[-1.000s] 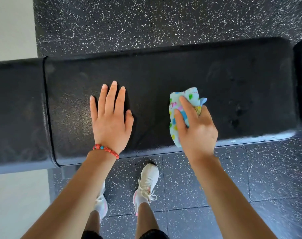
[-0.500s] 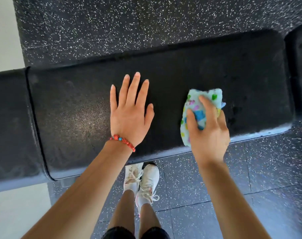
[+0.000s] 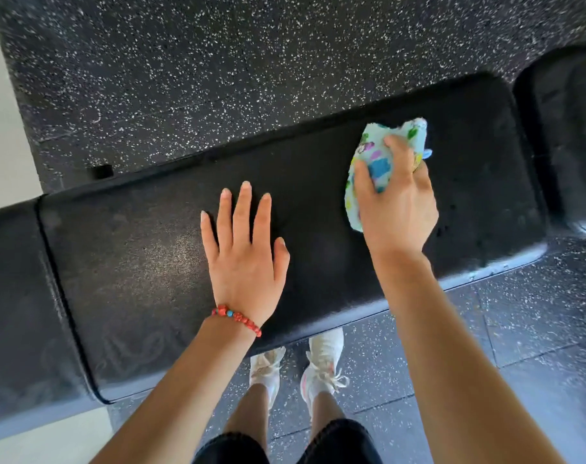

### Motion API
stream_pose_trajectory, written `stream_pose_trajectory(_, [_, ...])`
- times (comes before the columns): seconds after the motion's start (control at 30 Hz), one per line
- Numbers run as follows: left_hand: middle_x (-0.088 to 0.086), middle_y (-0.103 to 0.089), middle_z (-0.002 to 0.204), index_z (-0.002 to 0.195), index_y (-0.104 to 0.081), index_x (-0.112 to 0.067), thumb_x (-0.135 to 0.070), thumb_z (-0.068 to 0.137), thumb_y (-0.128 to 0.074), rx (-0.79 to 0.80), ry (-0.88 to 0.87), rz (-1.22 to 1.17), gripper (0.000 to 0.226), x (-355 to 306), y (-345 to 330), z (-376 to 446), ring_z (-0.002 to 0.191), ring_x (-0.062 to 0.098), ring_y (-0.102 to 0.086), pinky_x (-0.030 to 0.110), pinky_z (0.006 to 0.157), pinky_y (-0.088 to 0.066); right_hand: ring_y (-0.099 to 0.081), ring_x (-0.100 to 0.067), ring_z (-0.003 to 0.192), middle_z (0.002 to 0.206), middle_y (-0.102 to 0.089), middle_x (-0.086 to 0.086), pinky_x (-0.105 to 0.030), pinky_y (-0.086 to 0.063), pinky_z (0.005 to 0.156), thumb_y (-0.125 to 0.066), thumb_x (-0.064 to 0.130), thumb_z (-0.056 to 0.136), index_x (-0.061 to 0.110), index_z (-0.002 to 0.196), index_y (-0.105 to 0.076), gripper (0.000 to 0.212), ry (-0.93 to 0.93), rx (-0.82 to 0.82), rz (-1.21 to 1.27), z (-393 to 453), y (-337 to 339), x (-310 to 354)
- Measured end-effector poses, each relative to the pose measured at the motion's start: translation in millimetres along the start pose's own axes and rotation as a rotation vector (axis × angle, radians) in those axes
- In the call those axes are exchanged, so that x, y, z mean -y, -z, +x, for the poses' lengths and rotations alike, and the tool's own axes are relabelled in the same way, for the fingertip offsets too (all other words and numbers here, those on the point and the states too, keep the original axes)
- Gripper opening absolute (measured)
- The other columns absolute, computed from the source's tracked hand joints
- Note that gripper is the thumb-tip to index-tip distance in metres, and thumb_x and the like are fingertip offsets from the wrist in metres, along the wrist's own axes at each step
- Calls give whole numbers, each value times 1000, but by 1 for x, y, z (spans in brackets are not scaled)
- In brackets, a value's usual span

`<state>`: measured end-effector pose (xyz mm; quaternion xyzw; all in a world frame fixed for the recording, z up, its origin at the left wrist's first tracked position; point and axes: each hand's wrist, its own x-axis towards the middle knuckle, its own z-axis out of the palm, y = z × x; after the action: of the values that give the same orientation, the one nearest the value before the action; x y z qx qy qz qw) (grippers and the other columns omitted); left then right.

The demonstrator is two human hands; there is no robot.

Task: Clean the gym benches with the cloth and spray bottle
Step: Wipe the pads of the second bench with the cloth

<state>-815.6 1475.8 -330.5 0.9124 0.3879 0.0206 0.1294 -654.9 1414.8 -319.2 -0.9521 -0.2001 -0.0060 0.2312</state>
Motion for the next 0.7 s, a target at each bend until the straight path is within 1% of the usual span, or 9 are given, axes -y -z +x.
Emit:
stream_pose_trajectory(0.07, [16, -40, 143, 133, -45, -8, -27, 86, -40, 9, -41, -19, 51, -11, 2, 5, 133, 37, -32, 57, 108, -18, -60, -37, 75, 93, -63, -16, -31, -42, 54, -61, 37, 83, 20, 116, -60, 37, -54, -15, -4, -27, 11, -12])
stream_pose_trajectory(0.13, [16, -40, 143, 132, -46, -8, -27, 87, -40, 16, -130, -34, 50, -26, 3, 14, 133, 36, -33, 58, 107, -20, -61, -37, 70, 87, -63, -17, -33, -48, 50, -65, 33, 81, 17, 114, -62, 37, -95, -17, -16, -50, 21, -24])
stream_pose_trajectory(0.2, [16, -39, 144, 132, -46, -8, -27, 88, -41, 15, -216, -57, 49, -41, 0, 25, 133, 36, -33, 58, 107, -21, -62, -35, 66, 84, -63, -17, -34, -49, 46, -67, 32, 79, 14, 111, -63, 37, -101, 3, -24, -61, 27, -31])
stream_pose_trajectory(0.3, [15, -38, 145, 134, -45, -9, -27, 89, -40, 35, -280, -51, 49, -60, -7, 41, 134, 34, -32, 57, 107, -22, -62, -34, 62, 80, -64, -18, -32, -48, 43, -71, 29, 77, 11, 107, -65, 35, -62, 32, -6, -50, 28, -34])
stream_pose_trajectory(0.37, [13, -37, 146, 135, -43, -10, -28, 89, -38, 67, -290, -4, 50, -65, -12, 45, 135, 33, -31, 57, 108, -21, -62, -35, 63, 81, -63, -20, -32, -47, 44, -71, 29, 78, 10, 107, -65, 35, -35, 35, -17, -23, 24, -31])
stream_pose_trajectory(0.5, [12, -36, 147, 137, -40, -12, -30, 90, -36, 68, -285, 45, 51, -64, -20, 46, 135, 31, -29, 55, 109, -17, -60, -35, 78, 91, -61, -18, -31, -36, 53, -56, 39, 88, 14, 118, -59, 38, -51, 4, -56, 41, 10, -29])
stream_pose_trajectory(0.53, [12, -36, 147, 137, -39, -12, -30, 90, -36, 63, -286, 50, 51, -63, -20, 46, 136, 31, -29, 54, 109, -17, -60, -34, 77, 91, -61, -18, -31, -37, 53, -55, 39, 89, 15, 119, -59, 39, -24, 4, -65, 46, 8, -30])
stream_pose_trajectory(0.6, [12, -35, 147, 138, -38, -12, -30, 90, -35, 60, -287, 59, 51, -64, -20, 46, 136, 31, -28, 54, 109, -16, -60, -33, 70, 84, -61, -17, -31, -43, 48, -60, 36, 86, 13, 115, -62, 37, 19, -27, -64, 40, 11, -36])
stream_pose_trajectory(0.7, [13, -37, 146, 136, -40, -11, -29, 90, -36, 60, -286, 58, 50, -67, -17, 46, 135, 33, -30, 55, 109, -18, -61, -32, 61, 78, -62, -16, -29, -46, 41, -66, 34, 81, 14, 109, -66, 34, -10, -104, -88, 5, 26, -62])
